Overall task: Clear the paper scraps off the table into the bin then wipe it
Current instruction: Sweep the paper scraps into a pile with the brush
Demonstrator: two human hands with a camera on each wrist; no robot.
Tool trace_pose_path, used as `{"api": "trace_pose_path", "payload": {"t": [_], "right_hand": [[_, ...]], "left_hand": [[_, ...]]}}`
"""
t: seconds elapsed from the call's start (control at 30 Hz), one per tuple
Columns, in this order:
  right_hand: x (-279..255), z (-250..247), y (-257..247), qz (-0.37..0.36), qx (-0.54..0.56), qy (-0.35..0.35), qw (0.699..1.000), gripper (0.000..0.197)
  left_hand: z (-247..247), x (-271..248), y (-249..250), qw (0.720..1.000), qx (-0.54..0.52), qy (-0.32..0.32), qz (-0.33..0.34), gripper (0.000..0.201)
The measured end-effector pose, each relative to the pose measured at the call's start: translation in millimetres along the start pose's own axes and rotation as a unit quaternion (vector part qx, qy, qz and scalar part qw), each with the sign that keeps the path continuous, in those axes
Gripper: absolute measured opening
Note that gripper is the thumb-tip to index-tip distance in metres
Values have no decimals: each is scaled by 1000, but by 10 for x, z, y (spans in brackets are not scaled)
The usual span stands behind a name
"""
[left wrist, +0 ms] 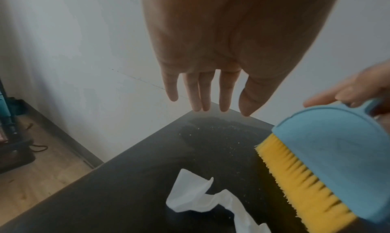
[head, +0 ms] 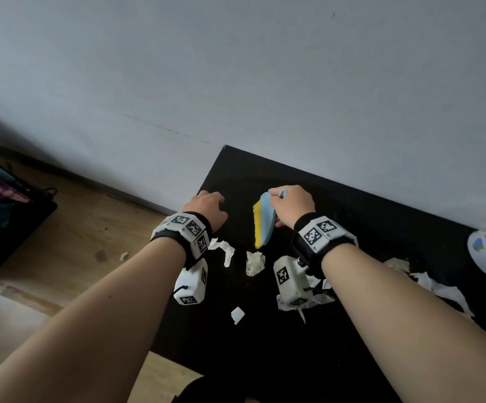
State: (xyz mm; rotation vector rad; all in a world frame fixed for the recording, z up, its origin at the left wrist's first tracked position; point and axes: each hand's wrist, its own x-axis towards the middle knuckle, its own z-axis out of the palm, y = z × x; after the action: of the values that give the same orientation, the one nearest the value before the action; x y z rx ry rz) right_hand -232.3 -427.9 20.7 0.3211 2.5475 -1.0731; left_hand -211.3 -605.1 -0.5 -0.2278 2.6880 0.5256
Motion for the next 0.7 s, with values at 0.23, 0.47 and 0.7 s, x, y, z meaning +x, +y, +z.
{"api": "trace_pose_path", "payload": {"t": [0.23, 0.47, 0.7], "right_hand": [[-101, -530, 446, 31, -122, 93, 988, 32], [-354, -153, -37, 16, 195, 26, 980, 29], [-573, 624, -219, -56, 100, -92, 989, 34]], "left_hand": [[107, -151, -85, 1000, -1, -15, -19, 46], [42, -408, -175, 999, -6, 11, -36, 46], [97, -608, -441, 998, -8, 13, -69, 45]]}}
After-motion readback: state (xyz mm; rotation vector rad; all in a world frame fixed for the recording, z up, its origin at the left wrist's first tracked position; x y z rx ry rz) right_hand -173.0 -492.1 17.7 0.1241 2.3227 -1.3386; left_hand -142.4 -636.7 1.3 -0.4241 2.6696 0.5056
